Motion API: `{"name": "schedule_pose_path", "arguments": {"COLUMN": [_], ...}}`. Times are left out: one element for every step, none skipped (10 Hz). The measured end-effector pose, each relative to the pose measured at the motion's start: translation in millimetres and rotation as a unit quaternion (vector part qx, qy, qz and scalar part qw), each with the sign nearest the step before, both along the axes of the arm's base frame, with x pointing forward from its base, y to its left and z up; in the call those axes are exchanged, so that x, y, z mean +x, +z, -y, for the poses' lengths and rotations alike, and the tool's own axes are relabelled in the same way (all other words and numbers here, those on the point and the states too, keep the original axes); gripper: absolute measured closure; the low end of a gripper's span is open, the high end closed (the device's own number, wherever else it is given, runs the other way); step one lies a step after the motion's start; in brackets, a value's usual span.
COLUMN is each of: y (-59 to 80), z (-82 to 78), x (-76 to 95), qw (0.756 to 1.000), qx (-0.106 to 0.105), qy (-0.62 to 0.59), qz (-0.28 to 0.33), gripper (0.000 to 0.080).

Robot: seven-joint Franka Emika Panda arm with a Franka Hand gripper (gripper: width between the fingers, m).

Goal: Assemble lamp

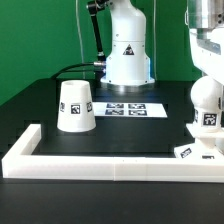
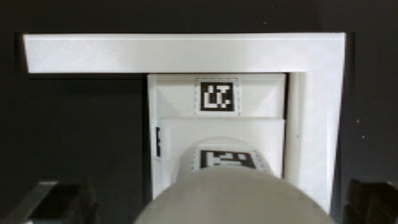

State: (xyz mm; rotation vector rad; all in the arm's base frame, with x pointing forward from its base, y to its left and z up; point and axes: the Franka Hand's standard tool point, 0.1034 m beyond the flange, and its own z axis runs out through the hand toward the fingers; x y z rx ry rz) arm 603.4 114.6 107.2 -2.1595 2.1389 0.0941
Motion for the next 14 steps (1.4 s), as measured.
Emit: {"name": "schedule_pose_path", "arguments": {"y": [0.3, 0.4, 0.8, 0.6, 0.7, 1.8, 2.4, 1.5, 1.2, 1.1, 0.9, 0.7, -0.1, -0.5], "z": [-1.3, -3.6, -7.1, -11.5, -15.6, -15.6, -13.9, -14.1, -14.0, -13.8, -13.6, -13.5, -10.8, -8.2], "x": [-0.6, -2.7, -6.0, -10.3, -11.6, -11.5, -11.0, -11.1, -11.2, -11.2, -11.3, -11.4, -11.9, -11.9], "qw": [1.0, 0.998, 0.997, 0.989, 0.979, 0.973, 0.963, 0.951, 0.94, 0.929, 0.914, 0.904, 0.866, 0.831], "qx": [0.0, -0.001, -0.001, -0.003, -0.002, -0.002, -0.003, -0.004, -0.004, -0.004, -0.005, -0.005, -0.01, -0.014], "qy": [0.022, 0.055, 0.074, 0.145, 0.202, 0.232, 0.268, 0.31, 0.34, 0.368, 0.405, 0.427, 0.498, 0.555], "qz": [0.002, 0.005, 0.001, -0.002, 0.004, 0.008, 0.015, 0.019, 0.023, 0.026, 0.03, 0.033, 0.038, 0.043], "gripper": [0.0101, 0.0101, 0.0101, 0.0101, 0.0101, 0.0101, 0.0101, 0.0101, 0.0101, 0.0101, 0.0101, 0.0101, 0.0101, 0.0101]}}
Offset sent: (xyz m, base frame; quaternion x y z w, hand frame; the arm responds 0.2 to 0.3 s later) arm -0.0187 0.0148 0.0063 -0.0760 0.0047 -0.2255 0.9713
